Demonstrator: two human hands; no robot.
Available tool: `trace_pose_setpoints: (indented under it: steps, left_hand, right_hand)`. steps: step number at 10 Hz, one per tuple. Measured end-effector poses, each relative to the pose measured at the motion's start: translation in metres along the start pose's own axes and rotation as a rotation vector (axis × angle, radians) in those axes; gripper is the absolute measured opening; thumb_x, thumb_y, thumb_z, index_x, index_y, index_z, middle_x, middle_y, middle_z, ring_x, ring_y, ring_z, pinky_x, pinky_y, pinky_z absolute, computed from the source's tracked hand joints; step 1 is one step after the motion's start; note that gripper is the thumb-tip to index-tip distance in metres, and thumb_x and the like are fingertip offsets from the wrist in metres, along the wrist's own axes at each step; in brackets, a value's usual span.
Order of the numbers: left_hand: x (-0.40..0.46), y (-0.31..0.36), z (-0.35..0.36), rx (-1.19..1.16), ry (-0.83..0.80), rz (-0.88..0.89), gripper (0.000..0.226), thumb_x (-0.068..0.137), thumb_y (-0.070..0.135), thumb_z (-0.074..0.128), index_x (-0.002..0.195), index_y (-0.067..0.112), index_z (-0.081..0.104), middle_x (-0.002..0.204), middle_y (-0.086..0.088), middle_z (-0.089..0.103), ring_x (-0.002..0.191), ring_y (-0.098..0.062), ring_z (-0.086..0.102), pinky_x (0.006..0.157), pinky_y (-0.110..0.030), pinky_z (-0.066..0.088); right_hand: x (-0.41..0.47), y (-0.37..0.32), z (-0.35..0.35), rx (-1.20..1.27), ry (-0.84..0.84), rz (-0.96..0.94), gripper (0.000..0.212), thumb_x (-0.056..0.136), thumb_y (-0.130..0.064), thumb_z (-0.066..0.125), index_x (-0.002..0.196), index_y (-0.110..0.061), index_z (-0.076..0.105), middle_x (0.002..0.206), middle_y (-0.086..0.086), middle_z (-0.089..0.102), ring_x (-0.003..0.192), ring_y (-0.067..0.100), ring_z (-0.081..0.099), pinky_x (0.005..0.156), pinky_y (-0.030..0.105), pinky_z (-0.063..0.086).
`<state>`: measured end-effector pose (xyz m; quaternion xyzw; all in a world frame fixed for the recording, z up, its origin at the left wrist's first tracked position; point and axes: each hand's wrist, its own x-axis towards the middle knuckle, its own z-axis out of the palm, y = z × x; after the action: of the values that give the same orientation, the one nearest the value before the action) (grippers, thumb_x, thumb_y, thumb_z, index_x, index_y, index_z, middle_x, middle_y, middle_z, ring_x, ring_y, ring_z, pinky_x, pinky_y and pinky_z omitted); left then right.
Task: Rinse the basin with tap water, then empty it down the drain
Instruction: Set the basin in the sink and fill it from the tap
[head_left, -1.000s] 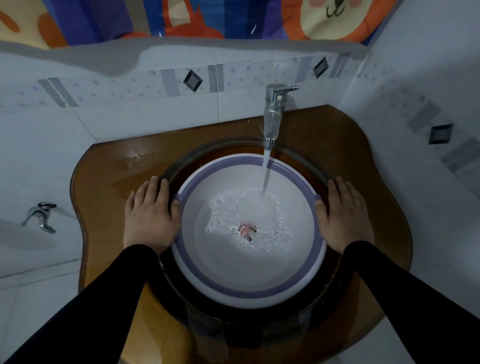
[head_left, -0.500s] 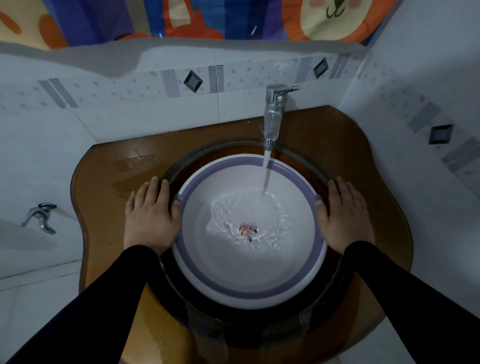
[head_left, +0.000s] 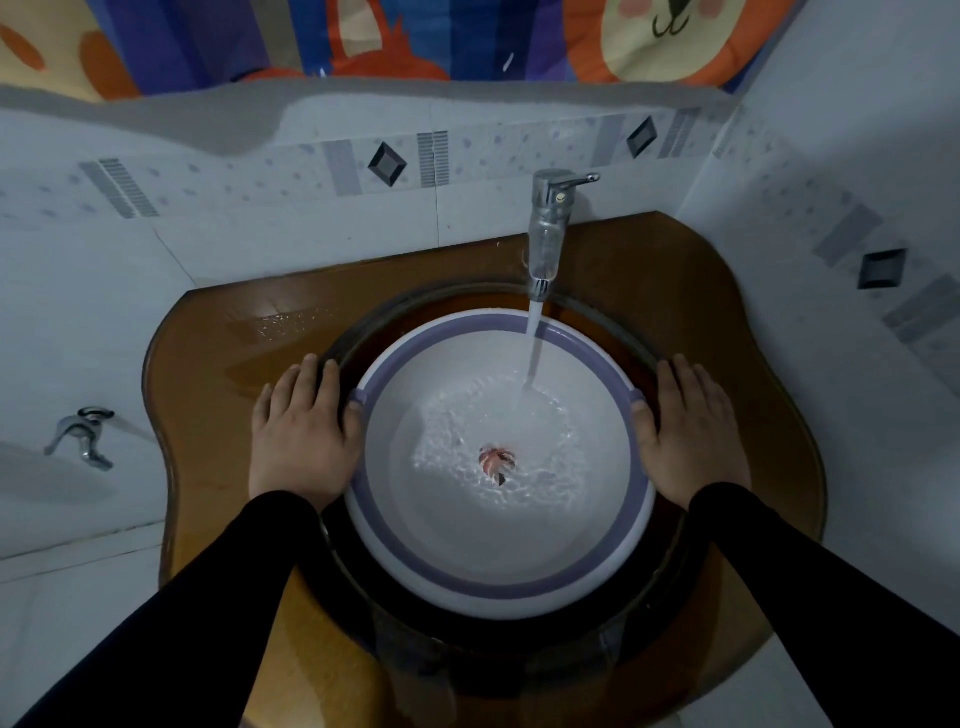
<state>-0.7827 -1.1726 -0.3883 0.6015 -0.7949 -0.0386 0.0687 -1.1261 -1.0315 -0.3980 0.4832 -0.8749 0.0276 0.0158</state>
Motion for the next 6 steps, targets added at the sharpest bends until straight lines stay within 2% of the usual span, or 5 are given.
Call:
trace_pose_setpoints:
  steps: [2,6]
  left_hand:
    - [-0.0002,0.0014,-0.0019,-0.003,-0.002,-0.006,0.068,0.094,0.052,0.013,0.148,0.015,0.033,0.156,-0.010,0.029,0.143,-0.029,0.023,0.117,-0.047,0.013]
    - [-0.0008,0.0019,-0.0030,-0.008,0.000,-0.001,0.066,0.095,0.050,0.017,0.147,0.013,0.034,0.155,-0.012,0.030,0.142,-0.030,0.024,0.116,-0.048,0.015]
  right_hand:
    - [-0.0004,-0.0013,-0.0024,0.000,-0.009,0.001,0.072,0.093,-0.059,0.007,0.147,-0.015,0.026,0.155,0.010,0.026,0.143,0.029,0.022,0.115,0.042,0.015]
    - [-0.0015,-0.0026,-0.0038,0.007,-0.008,-0.006,0.067,0.096,-0.055,0.013,0.148,-0.015,0.025,0.156,0.010,0.025,0.143,0.027,0.020,0.116,0.041,0.013]
